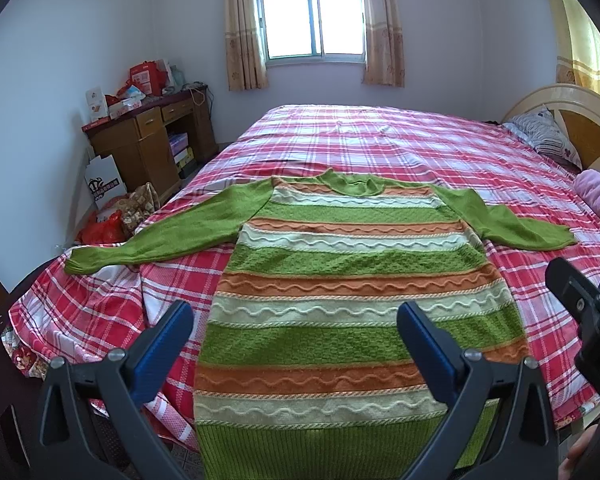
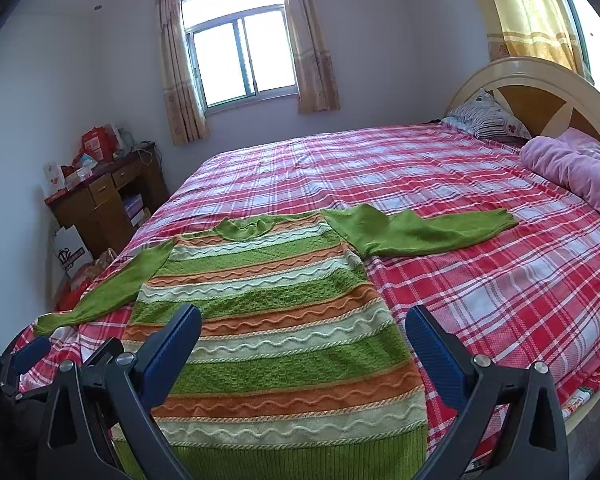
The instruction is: Fold small clothes
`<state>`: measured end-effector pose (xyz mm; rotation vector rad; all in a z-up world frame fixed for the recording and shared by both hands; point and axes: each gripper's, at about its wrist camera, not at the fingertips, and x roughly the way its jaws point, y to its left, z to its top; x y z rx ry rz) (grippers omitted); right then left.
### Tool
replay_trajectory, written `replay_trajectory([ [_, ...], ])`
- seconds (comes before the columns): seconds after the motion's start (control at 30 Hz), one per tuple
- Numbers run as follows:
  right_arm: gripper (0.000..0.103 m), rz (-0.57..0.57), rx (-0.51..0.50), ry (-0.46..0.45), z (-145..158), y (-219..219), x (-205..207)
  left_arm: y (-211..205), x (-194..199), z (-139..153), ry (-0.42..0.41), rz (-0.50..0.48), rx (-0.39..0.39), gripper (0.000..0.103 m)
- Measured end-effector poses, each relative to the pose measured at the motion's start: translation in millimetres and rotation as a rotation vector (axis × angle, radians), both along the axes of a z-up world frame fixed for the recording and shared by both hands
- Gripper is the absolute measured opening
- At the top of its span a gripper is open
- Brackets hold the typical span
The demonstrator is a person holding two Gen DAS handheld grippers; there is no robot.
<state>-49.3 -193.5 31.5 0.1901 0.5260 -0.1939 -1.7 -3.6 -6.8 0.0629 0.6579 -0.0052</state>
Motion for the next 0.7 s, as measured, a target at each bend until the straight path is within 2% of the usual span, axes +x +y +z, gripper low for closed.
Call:
replay_trajectory([
  [0.37,0.102,-0.023,0.000,0.045,-8.6,-18.8,24.7,1.4,17.0,-17.7,0.042,-0.006,-0.002,0.103],
  [0.47,0.102,-0.036,-0.014,0.072,-12.6,-46.6,47.7,4.3,30.2,-23.3,0.042,0.001,-0.004,0.103],
  [0.57,0.102,-0.030,0.013,0.128,-20.8,-82.5,72.3,7.4,51.4,-30.2,0.046,0.023,0.022,0.103],
  [0.7,0.102,-0.130,0.113,0.179,-33.5,-163.1,100.8,12.9,85.4,-38.0,0.073,0.048,0.032,0.103],
])
